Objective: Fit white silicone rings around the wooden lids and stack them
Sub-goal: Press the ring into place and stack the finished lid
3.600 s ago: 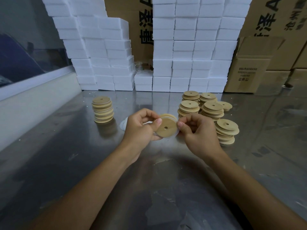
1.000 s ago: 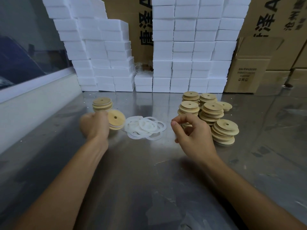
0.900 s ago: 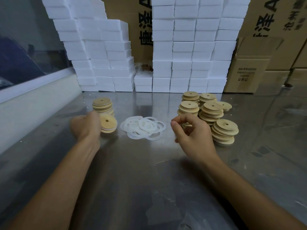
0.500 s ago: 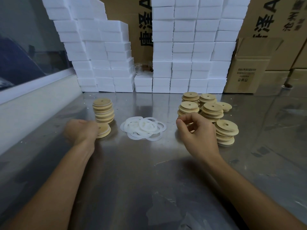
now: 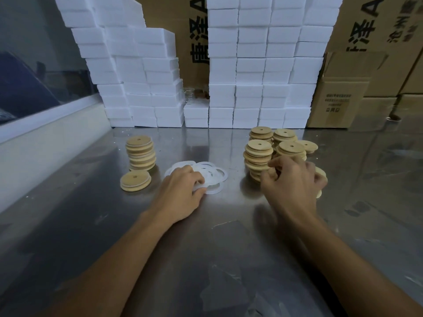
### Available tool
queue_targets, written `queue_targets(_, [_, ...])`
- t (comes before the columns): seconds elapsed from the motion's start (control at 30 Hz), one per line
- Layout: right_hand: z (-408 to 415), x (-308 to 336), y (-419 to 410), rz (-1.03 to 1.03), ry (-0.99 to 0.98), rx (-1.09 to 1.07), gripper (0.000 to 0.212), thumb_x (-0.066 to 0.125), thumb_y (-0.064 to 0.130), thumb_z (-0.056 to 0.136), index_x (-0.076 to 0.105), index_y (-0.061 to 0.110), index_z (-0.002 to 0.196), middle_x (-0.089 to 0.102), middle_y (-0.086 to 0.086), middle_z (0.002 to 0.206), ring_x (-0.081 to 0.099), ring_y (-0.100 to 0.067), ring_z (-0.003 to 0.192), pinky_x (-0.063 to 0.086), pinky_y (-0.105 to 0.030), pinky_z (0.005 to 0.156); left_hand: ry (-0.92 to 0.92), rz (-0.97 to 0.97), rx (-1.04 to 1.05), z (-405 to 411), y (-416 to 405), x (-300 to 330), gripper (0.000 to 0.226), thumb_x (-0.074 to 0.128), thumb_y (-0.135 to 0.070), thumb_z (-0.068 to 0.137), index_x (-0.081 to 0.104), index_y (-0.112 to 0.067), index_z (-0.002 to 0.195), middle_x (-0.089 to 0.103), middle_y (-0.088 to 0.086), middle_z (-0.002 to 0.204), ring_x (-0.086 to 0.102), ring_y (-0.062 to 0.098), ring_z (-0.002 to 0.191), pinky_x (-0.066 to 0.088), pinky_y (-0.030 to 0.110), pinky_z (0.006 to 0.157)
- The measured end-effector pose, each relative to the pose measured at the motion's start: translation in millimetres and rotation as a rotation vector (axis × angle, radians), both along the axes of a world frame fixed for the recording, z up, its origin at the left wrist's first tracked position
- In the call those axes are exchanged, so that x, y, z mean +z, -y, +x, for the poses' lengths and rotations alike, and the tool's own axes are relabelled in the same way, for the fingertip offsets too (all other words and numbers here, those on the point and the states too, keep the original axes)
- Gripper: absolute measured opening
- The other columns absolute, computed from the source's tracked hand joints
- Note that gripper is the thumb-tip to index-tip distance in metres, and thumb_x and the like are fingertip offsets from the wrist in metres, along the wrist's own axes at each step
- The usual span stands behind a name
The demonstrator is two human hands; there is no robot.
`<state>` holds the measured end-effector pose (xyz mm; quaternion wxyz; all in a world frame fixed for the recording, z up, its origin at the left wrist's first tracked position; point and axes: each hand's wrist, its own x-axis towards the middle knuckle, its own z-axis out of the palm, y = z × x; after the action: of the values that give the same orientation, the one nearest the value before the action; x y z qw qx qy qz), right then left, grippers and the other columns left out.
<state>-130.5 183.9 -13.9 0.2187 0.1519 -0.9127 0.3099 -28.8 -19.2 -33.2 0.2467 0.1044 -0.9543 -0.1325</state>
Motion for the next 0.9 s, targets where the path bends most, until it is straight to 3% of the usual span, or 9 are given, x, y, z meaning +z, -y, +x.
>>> queue_targets(0.13, [-14.4, 1.8, -14.1, 0.119, 0.127, -0.148, 0.046, 0.06, 0.041, 0.084, 0.056, 0.018, 0.124, 0.044, -0.012, 0.141, 0.025, -0.032, 0.14, 0.019, -0.057, 0.11, -0.032, 0.055, 0.026, 1.8, 2.7, 2.1, 0.008, 0.07, -0.026, 0.087, 0.07, -0.019, 0.089, 0.064, -0.003, 0.093, 0.056, 0.018, 0.09, 0.042, 0.03, 0.078])
queue_targets(0.27, [-21.0, 1.4, -20.9, 0.104, 0.295, -0.151, 0.046, 0.058, 0.032, 0.082, 0.049, 0.019, 0.125, 0.038, -0.013, 0.145, 0.028, -0.037, 0.137, 0.022, -0.061, 0.107, -0.027, 0.114, 0.046, 1.0, 0.9, 0.3, 0.028, 0.066, -0.025, 0.09, 0.06, -0.021, 0.117, 0.06, -0.008, 0.088, 0.055, 0.014, 0.083, 0.042, 0.029, 0.076])
queue_targets(0.33, [-22.0, 1.2, -20.3, 0.078, 0.268, -0.169, 0.037, 0.054, 0.025, 0.083, 0.052, 0.02, 0.119, 0.043, -0.013, 0.139, 0.036, -0.038, 0.13, 0.025, -0.058, 0.103, 0.012, 0.092, 0.046, -0.1, 0.9, -1.1, 0.039, 0.062, -0.027, 0.092, 0.056, -0.019, 0.13, 0.061, -0.001, 0.102, 0.055, 0.019, 0.097, 0.044, 0.034, 0.087])
queue_targets(0.4, [-22.3, 0.0, -18.5, 0.061, 0.215, -0.179, 0.032, 0.053, 0.022, 0.085, 0.055, 0.02, 0.117, 0.048, -0.013, 0.134, 0.04, -0.039, 0.125, 0.027, -0.054, 0.102, 0.063, 0.044, 0.05, -0.5, -0.2, -1.7, 0.036, 0.058, -0.029, 0.095, 0.059, -0.018, 0.129, 0.059, 0.004, 0.113, 0.054, 0.023, 0.106, 0.044, 0.037, 0.092])
queue_targets(0.57, [-21.2, 0.9, -15.2, -0.112, -0.02, -0.133, 0.031, 0.059, 0.032, 0.088, 0.057, 0.02, 0.117, 0.057, -0.011, 0.122, 0.051, -0.036, 0.112, 0.035, -0.048, 0.096, 0.024, 0.068, 0.056, 1.1, -2.1, 1.1, 0.014, 0.065, -0.025, 0.091, 0.067, -0.017, 0.102, 0.058, -0.003, 0.098, 0.056, 0.019, 0.093, 0.047, 0.034, 0.081])
queue_targets(0.67, [-14.1, 7.7, -11.0, -0.378, -0.081, 0.076, 0.034, 0.056, 0.041, 0.093, 0.052, 0.02, 0.12, 0.059, -0.002, 0.113, 0.056, -0.025, 0.104, 0.046, -0.041, 0.086, -0.003, 0.073, 0.054, 1.6, -2.7, 2.3, 0.005, 0.066, -0.022, 0.09, 0.065, -0.017, 0.088, 0.053, -0.007, 0.086, 0.052, 0.015, 0.082, 0.038, 0.027, 0.069])
queue_targets(0.73, [-7.8, 11.3, -6.8, -0.508, -0.057, 0.208, 0.031, 0.055, 0.039, 0.096, 0.051, 0.022, 0.122, 0.06, 0.009, 0.105, 0.059, -0.008, 0.099, 0.046, -0.031, 0.083, -0.012, 0.065, 0.051, 1.5, -2.4, 2.0, 0.007, 0.065, -0.02, 0.091, 0.065, -0.017, 0.085, 0.052, -0.007, 0.084, 0.05, 0.012, 0.078, 0.033, 0.024, 0.068])
queue_targets(0.83, [-1.1, 9.7, -2.4, -0.493, -0.092, 0.296, 0.028, 0.06, 0.023, 0.095, 0.053, 0.022, 0.123, 0.051, 0.028, 0.092, 0.047, 0.027, 0.089, 0.036, -0.002, 0.069, -0.033, 0.065, 0.04, -0.2, -1.4, 2.2, 0.008, 0.061, -0.014, 0.092, 0.066, -0.014, 0.085, 0.056, -0.004, 0.09, 0.052, 0.016, 0.083, 0.034, 0.024, 0.071])
queue_targets(0.9, [0.4, 7.9, -0.3, -0.476, -0.087, 0.345, 0.03, 0.065, 0.021, 0.093, 0.056, 0.02, 0.122, 0.049, 0.031, 0.092, 0.042, 0.034, 0.088, 0.031, 0.007, 0.07, -0.086, 0.071, 0.039, -0.3, -2.1, 3.3, 0.009, 0.059, -0.012, 0.092, 0.066, -0.013, 0.086, 0.056, -0.004, 0.088, 0.054, 0.017, 0.082, 0.036, 0.025, 0.07])
